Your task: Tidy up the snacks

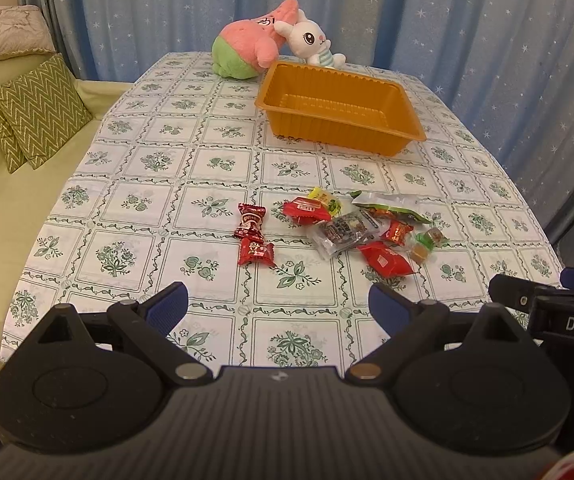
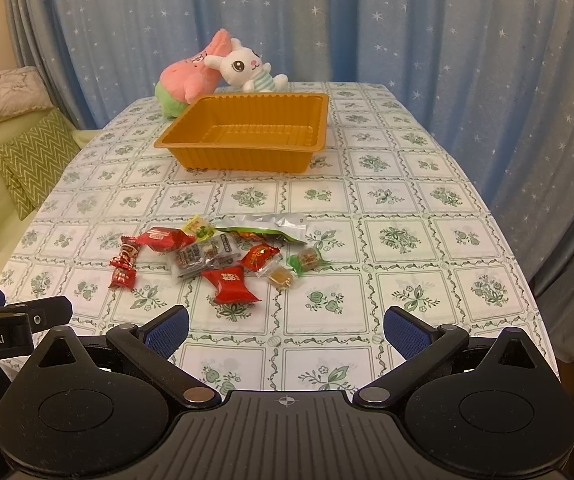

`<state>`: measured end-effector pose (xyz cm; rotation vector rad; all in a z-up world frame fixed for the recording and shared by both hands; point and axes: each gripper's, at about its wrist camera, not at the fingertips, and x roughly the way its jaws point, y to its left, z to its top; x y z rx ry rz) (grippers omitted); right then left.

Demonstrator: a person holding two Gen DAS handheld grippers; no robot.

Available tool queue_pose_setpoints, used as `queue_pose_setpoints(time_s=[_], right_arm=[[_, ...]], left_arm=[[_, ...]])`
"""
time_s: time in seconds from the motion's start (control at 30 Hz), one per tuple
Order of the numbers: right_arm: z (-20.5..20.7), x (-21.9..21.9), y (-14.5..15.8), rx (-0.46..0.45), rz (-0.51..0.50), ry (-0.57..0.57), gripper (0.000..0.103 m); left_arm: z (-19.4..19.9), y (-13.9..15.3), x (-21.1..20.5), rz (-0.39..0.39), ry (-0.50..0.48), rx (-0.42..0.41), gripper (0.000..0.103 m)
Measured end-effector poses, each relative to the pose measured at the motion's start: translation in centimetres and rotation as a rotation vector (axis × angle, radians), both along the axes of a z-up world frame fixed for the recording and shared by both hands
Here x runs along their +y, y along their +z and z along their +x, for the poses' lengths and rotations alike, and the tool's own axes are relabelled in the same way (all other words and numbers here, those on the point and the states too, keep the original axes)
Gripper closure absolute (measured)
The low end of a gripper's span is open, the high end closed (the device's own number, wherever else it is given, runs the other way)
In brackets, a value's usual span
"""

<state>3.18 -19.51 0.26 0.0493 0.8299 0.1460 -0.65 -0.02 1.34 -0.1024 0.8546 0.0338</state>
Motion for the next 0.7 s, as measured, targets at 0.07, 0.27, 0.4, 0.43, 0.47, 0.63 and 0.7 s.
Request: queue_pose_setpoints(time_s=[0.07,0.27,0.4,0.43,0.47,0.63,0.7], right_arm=[[0.0,-0.02,-0.02,0.001,0.0,-0.002,0.0],[0.09,-0.1,-0.16,0.006,0.0,-0.004,0.0],[0.1,-0.09,-0.15,0.007,0.0,-0.004,0.0],[0.09,-0.11,-0.15,0.007,0.001,-0.005,0.0],[0.11,-0.13,-0.18,0.008,0.002,-0.006,0.0],[0.14,-0.16,-0.23,0.008,0.003,-0.005,0.0],[0.14,-0.14,-0.24,0.009,0.003,-0.005,0.0]], left_arm=[[-0.02,-0.05,0.0,0.0,0.0,0.001,0.007],[-0.13,-0.18,-0.01,0.0,-0.001,0.0,0.007],[-0.09,-0.29,-0.04,-0.002,-0.002,0.002,0.007],[-0.07,-0.29,-0.02,-0.003,-0.002,0.002,0.007],[-0.06,-0.3,-0.02,-0.003,-0.002,0.002,0.007],[-0.06,-0.31,-0.01,-0.003,-0.002,0.003,0.007],[-0.08,-0.32,-0.01,-0.003,-0.003,0.003,0.007]])
